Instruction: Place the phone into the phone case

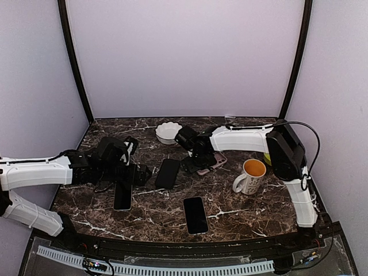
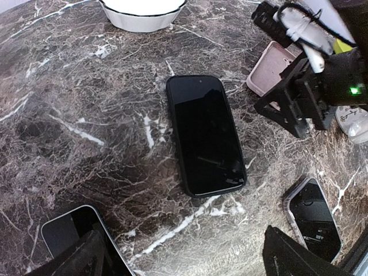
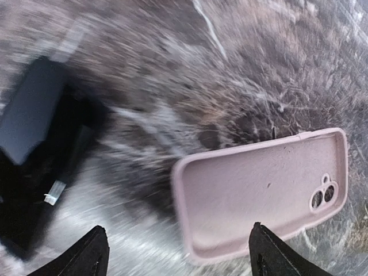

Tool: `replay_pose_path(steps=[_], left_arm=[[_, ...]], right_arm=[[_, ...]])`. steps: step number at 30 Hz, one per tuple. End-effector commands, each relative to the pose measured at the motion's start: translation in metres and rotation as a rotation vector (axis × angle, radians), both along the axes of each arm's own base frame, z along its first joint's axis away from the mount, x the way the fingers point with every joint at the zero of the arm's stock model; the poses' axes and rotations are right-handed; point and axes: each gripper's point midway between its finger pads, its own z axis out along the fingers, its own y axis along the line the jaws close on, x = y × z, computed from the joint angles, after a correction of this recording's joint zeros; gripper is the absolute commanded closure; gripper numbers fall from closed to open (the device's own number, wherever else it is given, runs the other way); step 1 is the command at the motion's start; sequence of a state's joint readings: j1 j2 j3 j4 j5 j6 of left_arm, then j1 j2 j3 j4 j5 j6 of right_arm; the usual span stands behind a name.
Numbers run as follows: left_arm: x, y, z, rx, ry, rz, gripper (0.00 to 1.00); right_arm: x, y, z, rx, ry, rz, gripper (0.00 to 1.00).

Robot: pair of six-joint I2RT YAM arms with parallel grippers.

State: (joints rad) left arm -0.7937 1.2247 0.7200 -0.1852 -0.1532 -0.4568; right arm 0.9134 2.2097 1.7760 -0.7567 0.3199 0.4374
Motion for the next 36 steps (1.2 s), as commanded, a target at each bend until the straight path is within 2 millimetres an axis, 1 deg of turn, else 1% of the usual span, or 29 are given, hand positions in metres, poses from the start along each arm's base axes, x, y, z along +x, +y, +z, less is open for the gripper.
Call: replay_pose_path(steps=[1,2,3,5,7,9,11,12,14,17,18,19,21,23,25,27,29,31,33,36], left_arm=[[0.002,0.007,0.011,0.005,-0.032,0.011,0.01],[0.001,0.007,0.011,0.006,-0.031,0.01,0.01],[0.001,0.007,0.01,0.004,-0.031,0.008,0.01],[0.001,0.007,0.009,0.008,-0.031,0.006,0.01],[0.001,0.008,0.009,0.013,-0.034,0.006,0.01],[0.002,0.008,0.01,0.016,-0.04,0.005,0.01],[0.002,0.009,0.012,0.017,-0.046,0.003,0.01],[0.003,0.009,0.012,0.016,-0.048,0.002,0.01],[0.003,0.008,0.014,0.011,-0.051,-0.001,0.01],[0.002,0.007,0.014,0.001,-0.051,-0.003,0.01],[0.002,0.008,0.014,0.0,-0.051,0.004,0.01],[0.002,0.01,0.012,0.003,-0.047,0.009,0.01],[0.002,0.016,0.006,0.016,-0.038,0.031,0.01],[0.002,0.022,-0.002,0.026,-0.017,0.058,0.01],[0.001,0.029,-0.011,0.031,0.012,0.083,0.01],[0.001,0.037,-0.019,0.036,0.035,0.118,0.01],[0.002,0.044,-0.023,0.04,0.045,0.156,0.01],[0.003,0.051,-0.024,0.044,0.046,0.189,0.01],[0.004,0.056,-0.025,0.043,0.046,0.213,0.01],[0.003,0.057,-0.026,0.038,0.048,0.216,0.01]], right_arm=[[0.016,-0.018,-0.013,-0.088,0.02,0.041,0.17],[0.015,-0.017,-0.019,-0.077,0.035,0.05,0.2],[0.013,-0.015,-0.026,-0.061,0.059,0.067,0.26],[0.004,-0.012,-0.036,-0.036,0.105,0.084,0.43],[-0.005,-0.009,-0.041,0.005,0.143,0.102,0.61],[-0.014,-0.006,-0.043,0.041,0.172,0.121,0.79],[-0.022,-0.001,-0.042,0.076,0.194,0.16,0.96],[-0.024,0.002,-0.039,0.089,0.197,0.18,1.0],[-0.025,0.007,-0.025,0.102,0.174,0.227,1.0],[-0.022,0.014,0.012,0.07,0.052,0.29,1.0],[-0.026,0.02,0.027,0.075,0.013,0.319,1.0],[-0.035,0.028,0.039,0.086,-0.016,0.357,1.0],[-0.063,0.045,0.061,0.11,-0.072,0.451,1.0],[-0.099,0.059,0.077,0.121,-0.12,0.553,1.0],[-0.131,0.066,0.085,0.126,-0.147,0.612,1.0],[-0.169,0.073,0.086,0.156,-0.124,0.696,1.0],[-0.212,0.083,0.08,0.198,-0.086,0.801,1.0],[-0.246,0.091,0.07,0.221,-0.037,0.874,1.0],[-0.274,0.101,0.055,0.23,0.025,0.932,1.0],[-0.306,0.111,0.032,0.204,0.085,1.017,1.0]])
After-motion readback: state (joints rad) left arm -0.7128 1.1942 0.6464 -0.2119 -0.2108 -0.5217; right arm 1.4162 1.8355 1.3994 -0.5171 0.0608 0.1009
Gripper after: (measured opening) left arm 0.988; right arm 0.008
